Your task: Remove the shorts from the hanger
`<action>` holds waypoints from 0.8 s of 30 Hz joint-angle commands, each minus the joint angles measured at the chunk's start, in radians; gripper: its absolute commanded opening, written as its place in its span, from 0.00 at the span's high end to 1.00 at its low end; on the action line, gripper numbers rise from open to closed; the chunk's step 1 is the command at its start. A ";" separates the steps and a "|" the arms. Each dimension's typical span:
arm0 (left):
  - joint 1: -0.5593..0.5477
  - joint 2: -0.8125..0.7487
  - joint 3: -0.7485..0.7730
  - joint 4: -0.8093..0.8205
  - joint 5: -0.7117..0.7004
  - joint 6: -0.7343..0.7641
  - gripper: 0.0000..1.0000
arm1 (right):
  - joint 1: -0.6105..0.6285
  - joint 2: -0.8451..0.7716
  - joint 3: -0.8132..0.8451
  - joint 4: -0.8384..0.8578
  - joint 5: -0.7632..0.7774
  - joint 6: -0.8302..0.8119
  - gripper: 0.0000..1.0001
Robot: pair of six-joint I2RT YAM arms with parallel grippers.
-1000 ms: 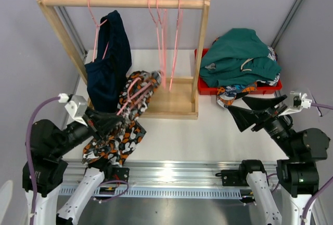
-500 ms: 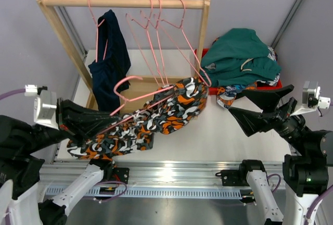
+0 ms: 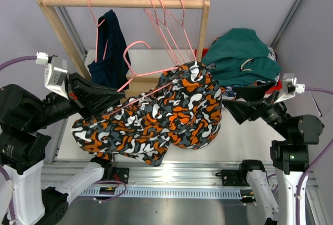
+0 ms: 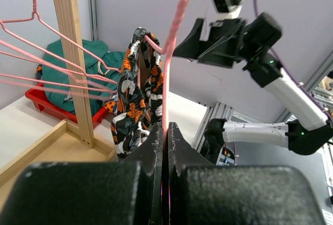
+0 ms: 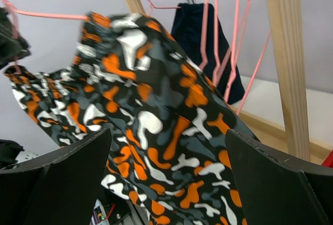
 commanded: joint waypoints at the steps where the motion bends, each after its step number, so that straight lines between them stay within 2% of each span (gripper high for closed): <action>1: -0.004 0.006 0.056 0.083 -0.008 -0.041 1.00 | 0.053 0.024 -0.057 0.139 0.057 0.002 0.01; 2: -0.005 0.009 0.059 0.086 -0.002 -0.045 1.00 | 0.078 0.053 -0.057 0.125 0.086 -0.030 0.01; 5: -0.005 0.018 0.060 0.091 0.004 -0.049 1.00 | 0.252 0.106 -0.031 0.009 0.279 -0.225 0.01; 6: -0.005 0.018 0.057 0.092 0.001 -0.049 1.00 | 0.373 0.154 -0.004 -0.041 0.408 -0.327 0.01; 10: -0.005 0.023 0.064 0.077 -0.003 -0.033 1.00 | 0.596 0.244 0.041 -0.048 0.644 -0.449 0.01; 19: -0.005 0.024 0.065 0.060 -0.002 -0.010 1.00 | 0.646 0.300 0.032 0.125 0.744 -0.454 0.00; 24: -0.004 0.015 0.034 0.089 0.009 -0.021 1.00 | 0.662 0.318 -0.006 0.249 0.740 -0.379 0.01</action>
